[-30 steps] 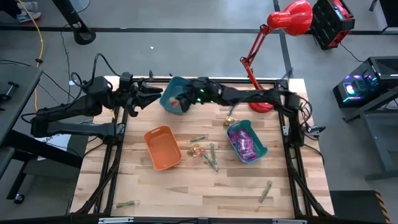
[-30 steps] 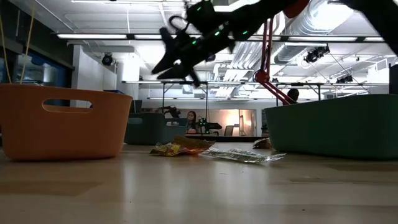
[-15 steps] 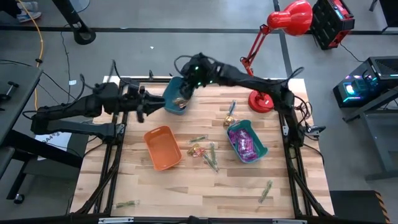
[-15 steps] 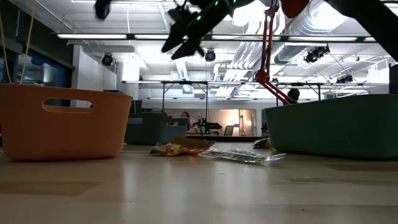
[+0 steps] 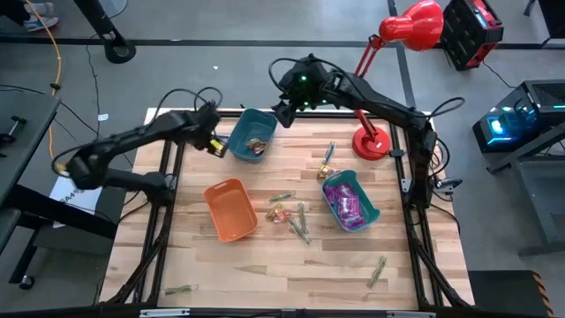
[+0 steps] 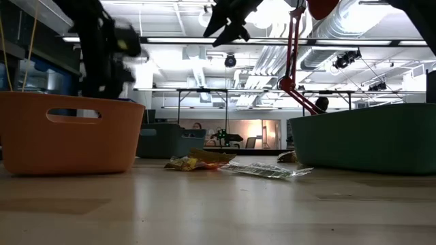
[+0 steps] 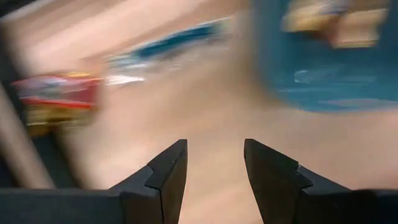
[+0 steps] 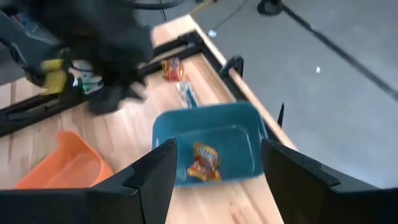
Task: Sort candy
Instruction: Put the gold gummy into the blue bin
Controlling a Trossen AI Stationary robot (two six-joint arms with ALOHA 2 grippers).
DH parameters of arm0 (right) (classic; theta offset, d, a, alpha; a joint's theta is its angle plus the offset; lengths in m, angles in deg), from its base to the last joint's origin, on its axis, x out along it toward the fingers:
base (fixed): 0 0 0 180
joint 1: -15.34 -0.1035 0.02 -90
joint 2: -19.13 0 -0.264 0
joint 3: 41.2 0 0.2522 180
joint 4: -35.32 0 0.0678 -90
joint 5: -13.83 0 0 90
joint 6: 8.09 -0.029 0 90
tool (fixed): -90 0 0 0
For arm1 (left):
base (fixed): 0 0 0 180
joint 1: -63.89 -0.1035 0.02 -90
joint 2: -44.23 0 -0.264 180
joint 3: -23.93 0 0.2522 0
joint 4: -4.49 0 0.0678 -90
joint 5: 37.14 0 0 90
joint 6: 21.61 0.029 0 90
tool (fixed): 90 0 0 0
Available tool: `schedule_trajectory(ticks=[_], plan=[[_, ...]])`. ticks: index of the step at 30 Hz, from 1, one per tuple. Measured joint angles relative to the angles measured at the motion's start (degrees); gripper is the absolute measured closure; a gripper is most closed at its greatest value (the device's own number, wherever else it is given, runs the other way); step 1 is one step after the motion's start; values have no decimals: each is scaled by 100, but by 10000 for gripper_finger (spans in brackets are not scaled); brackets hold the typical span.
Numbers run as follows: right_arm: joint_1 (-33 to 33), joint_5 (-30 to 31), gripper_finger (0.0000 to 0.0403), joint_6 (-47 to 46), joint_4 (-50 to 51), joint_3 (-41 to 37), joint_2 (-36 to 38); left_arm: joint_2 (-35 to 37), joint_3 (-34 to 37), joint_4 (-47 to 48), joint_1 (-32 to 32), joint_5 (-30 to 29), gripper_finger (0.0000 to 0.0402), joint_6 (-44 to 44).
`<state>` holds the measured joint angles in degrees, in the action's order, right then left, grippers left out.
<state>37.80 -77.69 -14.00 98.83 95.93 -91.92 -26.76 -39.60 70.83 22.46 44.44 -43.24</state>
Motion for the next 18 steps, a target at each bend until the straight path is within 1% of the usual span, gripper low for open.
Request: schedule_trajectory(ticks=[2, 4, 8, 12, 14, 18], plan=[[-10, 1, 178, -114, 164, 0, 7, -335, 8, 8, -403, -273, 250, 233], [-38, 2, 179, -158, 385, -2, 7, -609, 10, 0, -747, -484, 250, 243], [-88, 99, 179, 159, 524, -4, 7, -1012, 10, -69, -1206, -679, 250, 190], [-31, 129, 179, 646, 392, -4, 7, -1327, -139, -338, -1242, -744, 250, -60], [61, 100, 179, 856, 357, -4, 7, -1527, -208, -323, -1279, -826, 250, -317], [300, -328, 179, 1250, 365, -7, 7, -1825, -346, -396, -1301, -1145, 250, -1190]])
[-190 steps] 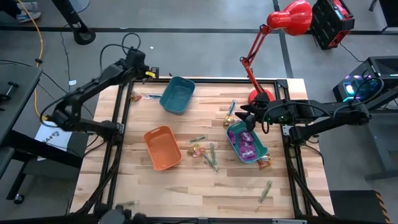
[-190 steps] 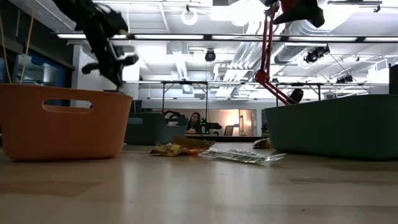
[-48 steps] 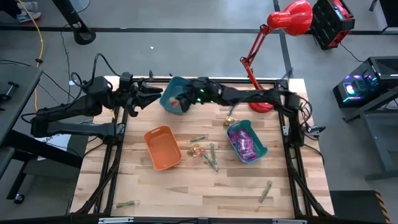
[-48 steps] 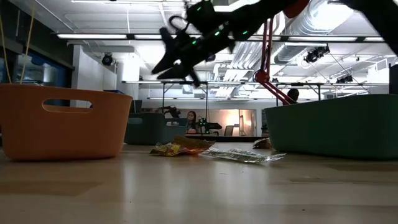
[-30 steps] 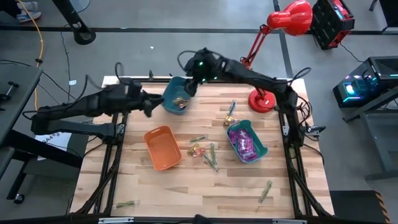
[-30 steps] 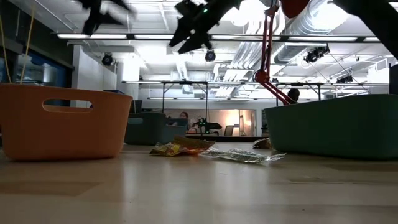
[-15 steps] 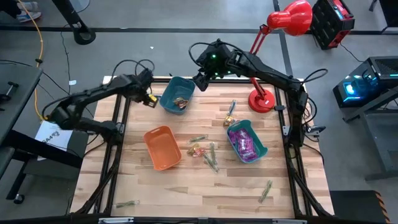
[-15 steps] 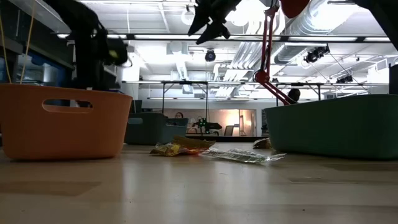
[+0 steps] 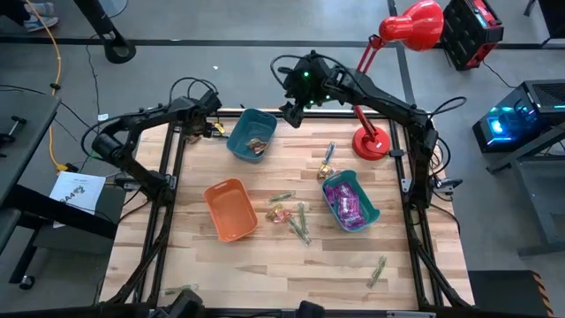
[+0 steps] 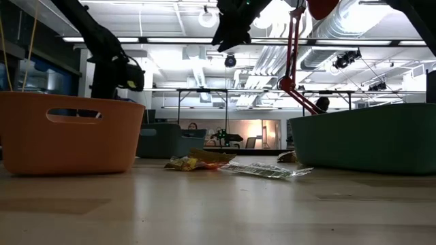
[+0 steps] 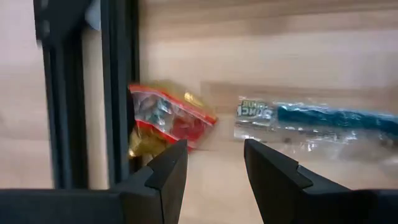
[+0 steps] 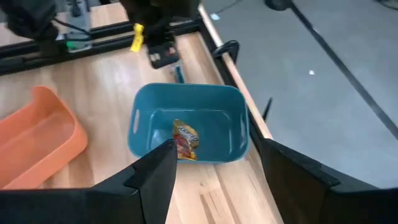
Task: Sort candy
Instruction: Put the gold gummy into the blue bin
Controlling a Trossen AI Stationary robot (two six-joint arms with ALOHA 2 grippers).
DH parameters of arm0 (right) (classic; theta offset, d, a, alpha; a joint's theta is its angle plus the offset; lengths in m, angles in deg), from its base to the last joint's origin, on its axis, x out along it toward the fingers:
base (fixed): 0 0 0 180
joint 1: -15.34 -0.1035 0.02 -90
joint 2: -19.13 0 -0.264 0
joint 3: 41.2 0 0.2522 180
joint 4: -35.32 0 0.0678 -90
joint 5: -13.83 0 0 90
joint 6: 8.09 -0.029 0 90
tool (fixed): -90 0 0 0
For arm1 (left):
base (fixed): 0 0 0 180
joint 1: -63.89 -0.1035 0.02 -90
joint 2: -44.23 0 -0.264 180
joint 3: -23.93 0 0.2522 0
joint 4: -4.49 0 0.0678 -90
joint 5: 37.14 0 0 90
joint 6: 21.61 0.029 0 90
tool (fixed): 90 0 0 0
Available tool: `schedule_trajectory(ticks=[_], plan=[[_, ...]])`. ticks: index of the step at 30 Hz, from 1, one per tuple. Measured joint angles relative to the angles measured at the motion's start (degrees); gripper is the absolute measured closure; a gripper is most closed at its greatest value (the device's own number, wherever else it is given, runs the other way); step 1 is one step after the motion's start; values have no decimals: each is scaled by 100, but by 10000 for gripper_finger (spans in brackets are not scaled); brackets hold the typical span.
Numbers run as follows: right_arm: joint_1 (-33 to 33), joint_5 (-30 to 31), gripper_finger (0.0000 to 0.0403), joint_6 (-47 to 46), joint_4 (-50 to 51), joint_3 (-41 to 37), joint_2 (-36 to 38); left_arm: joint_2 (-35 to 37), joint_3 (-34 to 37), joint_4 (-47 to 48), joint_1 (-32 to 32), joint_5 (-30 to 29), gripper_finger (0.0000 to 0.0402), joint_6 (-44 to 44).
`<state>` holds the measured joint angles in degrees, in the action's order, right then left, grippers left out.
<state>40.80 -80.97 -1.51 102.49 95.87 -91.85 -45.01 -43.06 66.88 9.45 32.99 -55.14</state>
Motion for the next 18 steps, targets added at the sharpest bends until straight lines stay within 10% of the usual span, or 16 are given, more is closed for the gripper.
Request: schedule_trajectory(ticks=[18], plan=[[1288, -1438, 179, 192, -4, -4, -2, -20, 587, -328, 424, -1147, 250, -5165]])
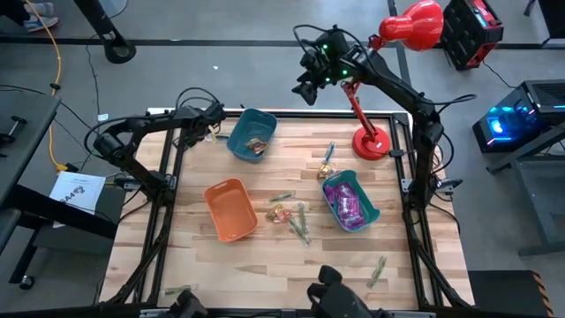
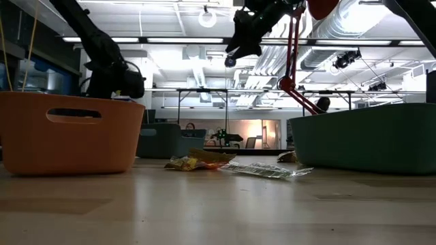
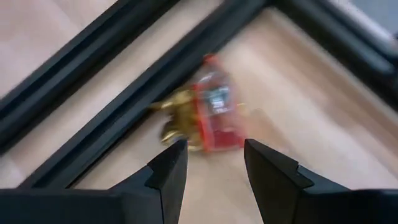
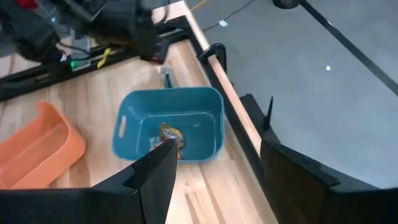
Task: Sort candy
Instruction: Put the gold gummy into the blue bin
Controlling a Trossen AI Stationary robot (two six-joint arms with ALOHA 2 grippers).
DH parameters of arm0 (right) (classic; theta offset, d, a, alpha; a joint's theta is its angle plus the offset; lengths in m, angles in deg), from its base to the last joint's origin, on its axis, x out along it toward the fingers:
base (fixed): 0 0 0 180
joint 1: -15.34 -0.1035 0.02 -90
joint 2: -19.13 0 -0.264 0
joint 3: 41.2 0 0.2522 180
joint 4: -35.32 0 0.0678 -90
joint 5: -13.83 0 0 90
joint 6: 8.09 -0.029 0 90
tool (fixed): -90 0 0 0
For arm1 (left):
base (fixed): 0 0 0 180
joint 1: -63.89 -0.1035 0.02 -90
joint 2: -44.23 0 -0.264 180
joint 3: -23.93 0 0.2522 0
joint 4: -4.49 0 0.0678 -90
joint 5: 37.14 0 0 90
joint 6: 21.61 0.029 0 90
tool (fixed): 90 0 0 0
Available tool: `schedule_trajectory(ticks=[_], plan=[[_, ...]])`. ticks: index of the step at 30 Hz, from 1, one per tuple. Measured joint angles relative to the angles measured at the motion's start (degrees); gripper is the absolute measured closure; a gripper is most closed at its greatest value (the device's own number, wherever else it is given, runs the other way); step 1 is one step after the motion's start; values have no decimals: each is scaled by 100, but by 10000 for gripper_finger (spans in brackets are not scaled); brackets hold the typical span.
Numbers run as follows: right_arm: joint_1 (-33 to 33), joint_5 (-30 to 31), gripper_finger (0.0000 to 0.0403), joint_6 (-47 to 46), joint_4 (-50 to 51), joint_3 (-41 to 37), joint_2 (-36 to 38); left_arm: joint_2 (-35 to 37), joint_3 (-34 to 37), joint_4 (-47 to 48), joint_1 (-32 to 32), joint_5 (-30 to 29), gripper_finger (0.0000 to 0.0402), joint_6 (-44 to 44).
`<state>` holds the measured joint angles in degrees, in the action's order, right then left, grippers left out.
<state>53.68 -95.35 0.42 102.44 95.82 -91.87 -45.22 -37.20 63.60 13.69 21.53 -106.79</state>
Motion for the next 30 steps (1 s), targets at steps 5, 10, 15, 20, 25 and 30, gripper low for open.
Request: schedule_trajectory(ticks=[5, 10, 15, 20, 25, 30], plan=[[108, -221, 179, -96, -7, 0, 0, 0, 419, -478, -92, -72, 250, -482], [91, -230, 179, -98, -49, 0, 0, 0, 630, -1195, -305, -207, 250, -221], [81, -230, 179, -258, -22, 0, 0, -4, 728, -1250, -459, -362, 250, -260], [15, -236, 179, -356, -1, 0, 0, -24, 879, -1440, -498, -21, 282, 170], [-108, -249, 179, -315, 27, 0, 0, 52, 1017, -1455, -152, 189, 387, 684], [-129, -396, 179, -354, 64, 0, 11, 463, 1118, -1326, 446, 283, 396, 1323]])
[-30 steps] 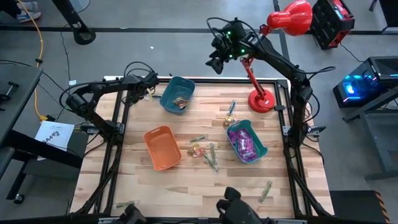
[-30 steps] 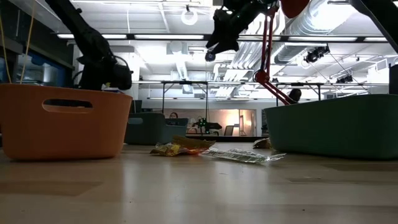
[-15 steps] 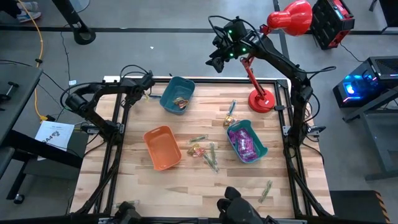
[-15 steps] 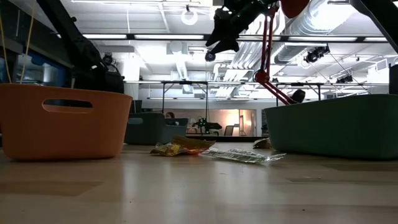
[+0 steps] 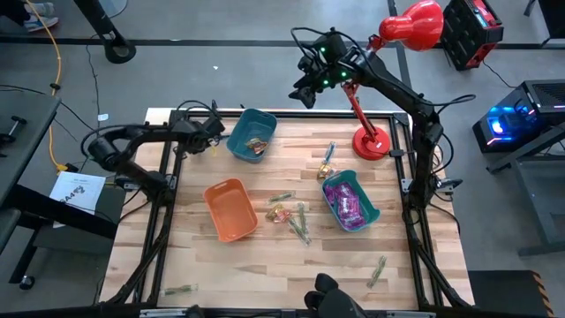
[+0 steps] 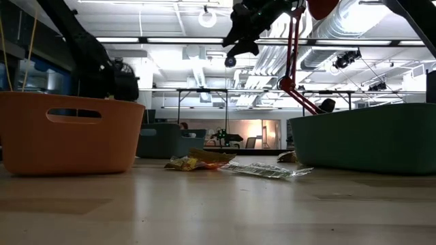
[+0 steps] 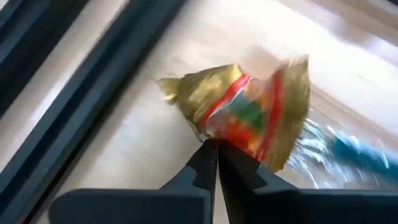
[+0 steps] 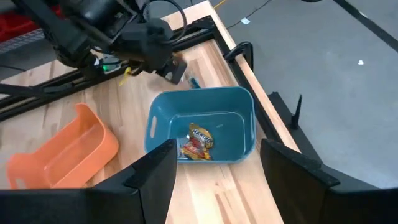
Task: Sort candy
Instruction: Put the gold gummy into the blue bin
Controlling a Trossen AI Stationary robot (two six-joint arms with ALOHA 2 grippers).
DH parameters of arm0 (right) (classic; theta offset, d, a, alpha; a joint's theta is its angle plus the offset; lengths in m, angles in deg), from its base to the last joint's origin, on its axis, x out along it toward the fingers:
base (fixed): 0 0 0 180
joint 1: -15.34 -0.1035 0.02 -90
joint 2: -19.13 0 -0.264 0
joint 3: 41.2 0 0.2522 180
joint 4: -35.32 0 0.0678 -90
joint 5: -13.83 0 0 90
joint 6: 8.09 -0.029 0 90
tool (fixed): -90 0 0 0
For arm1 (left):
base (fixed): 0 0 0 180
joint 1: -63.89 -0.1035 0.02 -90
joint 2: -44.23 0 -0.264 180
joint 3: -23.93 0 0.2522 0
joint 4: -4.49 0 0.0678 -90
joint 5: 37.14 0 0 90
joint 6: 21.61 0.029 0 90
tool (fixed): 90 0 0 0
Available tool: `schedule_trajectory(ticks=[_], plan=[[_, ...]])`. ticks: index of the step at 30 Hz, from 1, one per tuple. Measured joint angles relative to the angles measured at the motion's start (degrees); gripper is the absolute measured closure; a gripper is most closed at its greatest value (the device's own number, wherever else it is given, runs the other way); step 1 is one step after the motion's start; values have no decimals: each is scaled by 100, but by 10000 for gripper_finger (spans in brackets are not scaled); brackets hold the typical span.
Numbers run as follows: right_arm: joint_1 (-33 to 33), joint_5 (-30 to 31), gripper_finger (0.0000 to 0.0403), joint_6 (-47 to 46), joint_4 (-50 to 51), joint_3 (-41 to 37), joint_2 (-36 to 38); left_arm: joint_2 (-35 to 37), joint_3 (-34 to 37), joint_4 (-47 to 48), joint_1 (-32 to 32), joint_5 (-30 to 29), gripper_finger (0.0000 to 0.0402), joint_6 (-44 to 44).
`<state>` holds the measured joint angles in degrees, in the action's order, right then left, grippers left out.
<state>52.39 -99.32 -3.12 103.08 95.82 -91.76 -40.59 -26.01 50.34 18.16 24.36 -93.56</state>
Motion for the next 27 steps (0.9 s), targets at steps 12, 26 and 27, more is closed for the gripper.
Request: schedule_trajectory(ticks=[12, 26, 27], plan=[[1, 49, 179, -69, 62, 0, 279, 2043, -7, 589, 1703, -910, 401, 584], [-21, 62, 179, -505, -353, 0, 358, 1565, -83, -457, 53, 571, 346, 2739], [-21, 62, 179, -505, -328, 0, 358, 1466, -102, -545, -16, 571, 337, 2890]])
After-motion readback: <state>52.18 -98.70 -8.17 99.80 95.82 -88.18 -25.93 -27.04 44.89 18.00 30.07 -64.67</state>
